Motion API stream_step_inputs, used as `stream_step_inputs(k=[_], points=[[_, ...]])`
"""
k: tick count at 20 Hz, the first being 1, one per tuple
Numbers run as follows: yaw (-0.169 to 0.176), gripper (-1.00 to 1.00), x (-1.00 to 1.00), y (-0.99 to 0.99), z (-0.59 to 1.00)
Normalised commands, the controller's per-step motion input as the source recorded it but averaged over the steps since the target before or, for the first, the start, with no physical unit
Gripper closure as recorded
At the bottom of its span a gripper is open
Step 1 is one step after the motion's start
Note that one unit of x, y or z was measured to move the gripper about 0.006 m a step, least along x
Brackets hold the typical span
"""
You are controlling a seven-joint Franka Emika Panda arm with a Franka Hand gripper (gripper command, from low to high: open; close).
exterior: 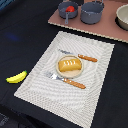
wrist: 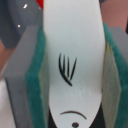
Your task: Interact with the objects in diverse but meaningful ways.
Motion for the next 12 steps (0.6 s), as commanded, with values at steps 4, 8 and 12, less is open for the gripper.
stream_step_inputs(k=[4, 8, 12], points=[[-0.001, 1.0, 0.36, 0.33, -0.07], [0.0, 1.0, 0.49, 0.27, -0.1], [0.0, 1.0, 0.42, 0.33, -0.15]])
